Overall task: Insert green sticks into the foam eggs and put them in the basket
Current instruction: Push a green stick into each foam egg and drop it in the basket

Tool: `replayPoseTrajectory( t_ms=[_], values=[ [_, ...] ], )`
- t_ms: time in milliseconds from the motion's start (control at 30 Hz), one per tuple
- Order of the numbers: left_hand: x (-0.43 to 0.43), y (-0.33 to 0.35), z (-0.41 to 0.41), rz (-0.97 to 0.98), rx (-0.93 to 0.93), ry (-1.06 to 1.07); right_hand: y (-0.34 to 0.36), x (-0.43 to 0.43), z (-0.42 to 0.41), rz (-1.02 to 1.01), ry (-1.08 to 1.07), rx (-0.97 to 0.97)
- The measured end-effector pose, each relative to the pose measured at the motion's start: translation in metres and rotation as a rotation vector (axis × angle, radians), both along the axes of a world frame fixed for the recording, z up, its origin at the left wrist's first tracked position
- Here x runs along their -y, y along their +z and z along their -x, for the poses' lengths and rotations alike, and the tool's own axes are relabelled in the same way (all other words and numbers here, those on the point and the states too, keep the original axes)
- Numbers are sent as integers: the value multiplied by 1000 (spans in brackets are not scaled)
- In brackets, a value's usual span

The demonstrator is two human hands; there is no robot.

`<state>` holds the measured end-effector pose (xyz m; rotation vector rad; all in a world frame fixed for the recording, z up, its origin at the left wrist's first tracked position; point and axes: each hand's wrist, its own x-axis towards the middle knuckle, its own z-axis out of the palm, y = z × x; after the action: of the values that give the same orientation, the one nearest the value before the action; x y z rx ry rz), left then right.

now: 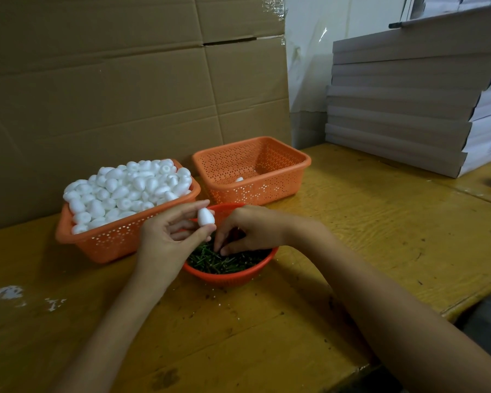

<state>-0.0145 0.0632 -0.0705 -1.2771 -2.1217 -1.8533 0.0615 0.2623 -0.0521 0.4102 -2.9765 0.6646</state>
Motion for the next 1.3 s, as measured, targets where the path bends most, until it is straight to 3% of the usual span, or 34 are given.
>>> replayPoseTrajectory(
  t_ms=[733,1300],
  values=[
    [1,-5,5,-65,39,-105,-5,-1,4,23,-86,-140],
    [2,-2,6,-90,-17,-65,-2,2,1,-47,-167,-220]
  ],
)
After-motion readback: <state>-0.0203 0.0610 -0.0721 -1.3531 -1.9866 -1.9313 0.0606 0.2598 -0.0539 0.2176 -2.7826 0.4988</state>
